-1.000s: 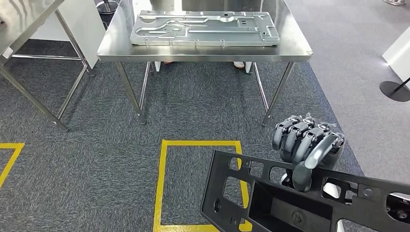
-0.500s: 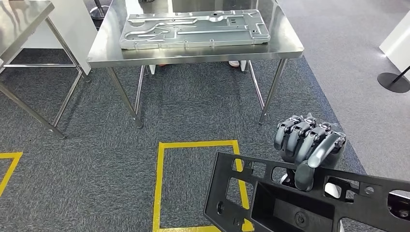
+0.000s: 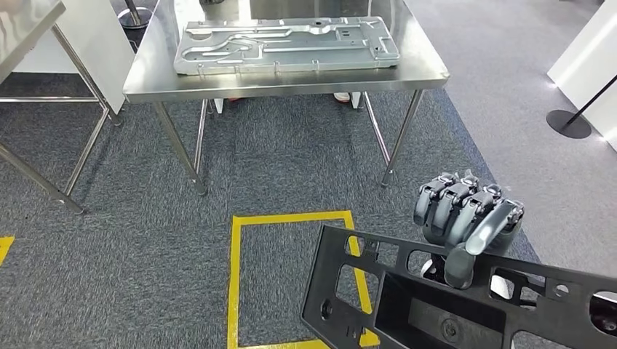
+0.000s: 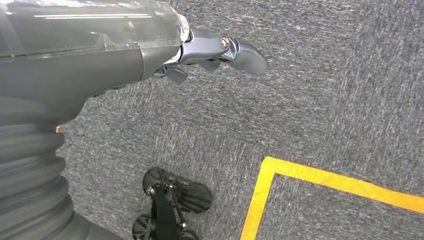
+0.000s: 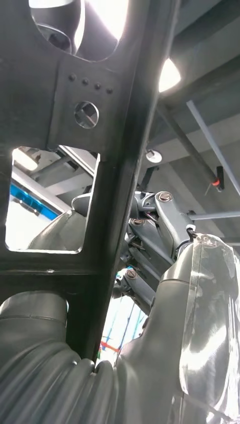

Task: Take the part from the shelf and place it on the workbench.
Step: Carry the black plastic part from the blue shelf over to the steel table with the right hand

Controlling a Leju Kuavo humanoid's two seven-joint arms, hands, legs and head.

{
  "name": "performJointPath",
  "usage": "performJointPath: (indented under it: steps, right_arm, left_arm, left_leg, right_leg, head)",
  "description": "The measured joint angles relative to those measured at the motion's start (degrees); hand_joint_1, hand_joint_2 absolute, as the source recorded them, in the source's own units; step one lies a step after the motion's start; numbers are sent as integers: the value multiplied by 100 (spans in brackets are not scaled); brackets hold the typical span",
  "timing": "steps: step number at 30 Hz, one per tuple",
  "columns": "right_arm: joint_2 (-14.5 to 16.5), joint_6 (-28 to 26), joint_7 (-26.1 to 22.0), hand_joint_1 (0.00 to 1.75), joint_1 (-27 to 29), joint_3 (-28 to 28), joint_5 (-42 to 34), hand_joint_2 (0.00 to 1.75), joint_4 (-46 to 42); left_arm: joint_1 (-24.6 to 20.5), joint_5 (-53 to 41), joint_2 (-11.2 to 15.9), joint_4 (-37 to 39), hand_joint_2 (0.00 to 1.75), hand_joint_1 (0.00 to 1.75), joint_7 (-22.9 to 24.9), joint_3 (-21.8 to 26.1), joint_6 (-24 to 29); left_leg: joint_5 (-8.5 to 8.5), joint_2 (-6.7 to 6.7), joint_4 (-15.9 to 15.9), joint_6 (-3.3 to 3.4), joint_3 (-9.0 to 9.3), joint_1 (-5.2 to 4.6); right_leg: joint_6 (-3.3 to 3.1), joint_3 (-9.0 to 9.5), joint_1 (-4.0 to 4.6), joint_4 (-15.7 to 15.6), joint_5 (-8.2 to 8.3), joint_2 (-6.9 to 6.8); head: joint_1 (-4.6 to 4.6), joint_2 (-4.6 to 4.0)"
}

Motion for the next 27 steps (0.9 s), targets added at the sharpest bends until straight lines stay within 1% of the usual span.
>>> performJointPath:
  steps: [1, 2, 3, 4, 5, 6, 7, 8, 9, 10, 12, 13, 14, 15, 16, 17, 18, 19, 20, 21, 22, 23, 24, 25, 27]
  right_arm:
    - [8, 8, 0, 169, 6, -16, 10, 175, -5]
    - [15, 9, 0, 169, 18, -31, 15, 175, -6]
    - [21, 8, 0, 169, 31, -46, 16, 175, -6]
    - [25, 6, 0, 169, 39, -59, 6, 175, -6]
    - [27, 4, 0, 169, 46, -68, -16, 175, -5]
    - [28, 3, 0, 169, 51, -74, -58, 175, -5]
    - [29, 7, 0, 169, 54, -75, -109, 175, -5]
    - [30, 12, 0, 169, 59, -76, -153, 175, -5]
    - [30, 20, 0, 169, 63, -80, -182, 175, -5]
    - [32, 31, 0, 169, 69, -91, -183, 175, -7]
    - [48, 56, 0, 169, 82, -131, -126, 175, -29]
    - [60, 72, 0, 169, 85, -151, -96, 175, -48]
    - [75, 85, 0, 169, 86, -167, -75, 175, -67]
    - [89, 95, 0, 169, 90, -174, -65, 175, -78]
    - [99, 101, 0, 169, 95, -180, -60, 175, -84]
    - [106, 103, 0, 169, 103, -185, -55, 175, -84]
    - [109, 104, 0, 169, 109, -192, -51, 175, -84]
    - [109, 104, 0, 169, 113, -202, -51, 175, -84]
    - [110, 104, 0, 169, 115, -212, -50, 175, -84]
    - [110, 104, 0, 169, 116, -225, -50, 175, -84]
    - [111, 104, 0, 169, 116, -236, -49, 175, -84]
    - [111, 104, 0, 169, 116, -246, -50, 175, -84]
    - [111, 105, 0, 169, 116, -255, -51, 175, -84]
    - [111, 107, 0, 169, 117, -261, -54, 175, -84]
    - [111, 110, 0, 169, 118, -272, -65, 175, -85]
  left_arm:
    - [6, -3, 0, 0, 175, 0, -3, 0, 0]
    - [12, -5, 0, 0, 175, 0, -4, 0, 0]
    - [15, -7, 0, 0, 175, 0, -5, -1, 1]
    - [16, -8, 0, 0, 175, 0, -5, -2, 1]
    - [15, -8, -1, 0, 175, 0, -7, -4, 2]
    - [14, -9, -2, 0, 175, 0, -10, -10, 2]
    - [13, -13, -3, 0, 175, 0, -13, -17, 2]
    - [12, -18, -4, 0, 175, 0, -16, -26, 3]
    - [12, -26, -4, 0, 175, 0, -18, -33, 3]
    - [11, -35, -4, 0, 175, 0, -18, -38, 4]
    - [4, -52, -4, 0, 175, 0, -18, -57, 4]
    - [0, -58, -4, 0, 175, 0, -18, -72, 4]
    - [-2, -63, -4, 0, 175, 0, -18, -88, 4]
    - [-1, -66, -3, 0, 175, 0, -18, -100, 4]
    - [1, -67, -1, 0, 175, 0, -18, -108, 4]
    - [5, -67, 2, 0, 175, 0, -16, -113, 4]
    - [9, -68, 4, 0, 175, 0, -14, -117, 4]
    - [11, -68, 4, 0, 175, 0, -13, -122, 4]
    - [13, -69, 5, 0, 175, 0, -12, -125, 4]
    - [12, -72, 8, 0, 175, 0, -12, -127, 2]
    - [11, -76, 14, 0, 175, 0, -12, -128, -3]
    - [7, -85, 20, 0, 175, 0, -12, -130, -11]
    - [3, -93, 26, 0, 175, 0, -12, -132, -21]
    - [1, -100, 30, 0, 175, 0, -12, -133, -31]
    - [2, -104, 33, 0, 175, 0, -12, -136, -45]
  left_leg:
    - [-2, 14, 0, 15, -7, -5]
    - [-3, 31, 1, 21, -12, -12]
    - [-5, 50, 2, 24, -14, -18]
    - [-7, 68, 4, 25, -11, -25]
    - [-10, 85, 4, 22, -2, -31]
    - [-15, 103, 4, 15, 11, -38]
    - [-25, 117, 10, 1, 22, -54]
    - [-35, 131, 14, -21, 28, -68]
    - [-44, 149, 17, -48, 32, -78]
    - [-50, 168, 16, -78, 34, -86]
    - [-68, 199, 17, -143, 41, -79]
    - [-125, 193, 84, -174, 20, -73]
    - [-237, 175, 254, -202, -48, -65]
    - [-404, 148, 551, -225, -181, -53]
    - [-595, 128, 936, -246, -362, -48]
    - [-751, 117, 1326, -263, -555, -43]
    - [-820, 113, 1598, -276, -699, -38]
    - [-770, 113, 1658, -280, -746, -34]
    - [-616, 113, 1490, -278, -681, -30]
    - [-390, 112, 1122, -267, -515, -28]
    - [-203, 109, 703, -247, -317, -30]
    - [-83, 106, 353, -220, -150, -39]
    - [-35, 104, 127, -187, -42, -51]
    - [-52, 102, 31, -149, -7, -61]
    - [-66, 104, -14, -67, 21, -60]
  right_leg:
    - [12, -198, 0, 399, -190, -28]
    - [20, -382, -2, 766, -330, -39]
    - [21, -499, -3, 991, -377, -44]
    - [13, -502, -2, 986, -309, -48]
    - [-5, -391, 1, 758, -150, -60]
    - [-36, -188, 9, 358, 57, -95]
    - [-72, 22, 31, -69, 217, -155]
    - [-106, 178, 51, -393, 323, -201]
    - [-134, 266, 72, -585, 368, -230]
    - [-155, 281, 88, -644, 364, -231]
    - [-204, 282, 75, -670, 391, -179]
    - [-236, 295, 61, -693, 403, -165]
    - [-267, 309, 48, -716, 415, -156]
    - [-290, 321, 41, -730, 419, -151]
    - [-305, 324, 43, -732, 416, -143]
    - [-313, 324, 45, -729, 411, -133]
    - [-317, 326, 48, -725, 403, -123]
    - [-317, 332, 49, -720, 393, -111]
    - [-312, 345, 50, -713, 378, -100]
    - [-302, 365, 49, -706, 359, -90]
    - [-287, 385, 53, -699, 339, -83]
    - [-266, 397, 63, -688, 319, -73]
    - [-240, 404, 71, -687, 306, -68]
    - [-206, 407, 79, -672, 310, -63]
    - [-136, 407, 78, -628, 321, -60]
  head:
    - [0, -1]
    - [-1, -1]
    - [-1, -1]
    - [-1, -1]
    - [-1, 0]
    - [-1, 0]
    - [-1, 0]
    - [-1, -1]
    - [-1, -1]
    - [-1, -1]
    - [-1, 0]
    - [-1, -1]
    - [-1, -1]
    - [-1, -1]
    - [-1, -1]
    - [-1, 0]
    - [-1, 0]
    - [-1, -1]
    - [-1, 0]
    - [-1, 0]
    - [0, 0]
    - [0, 0]
    - [0, 0]
    - [0, 0]
    - [-1, 0]
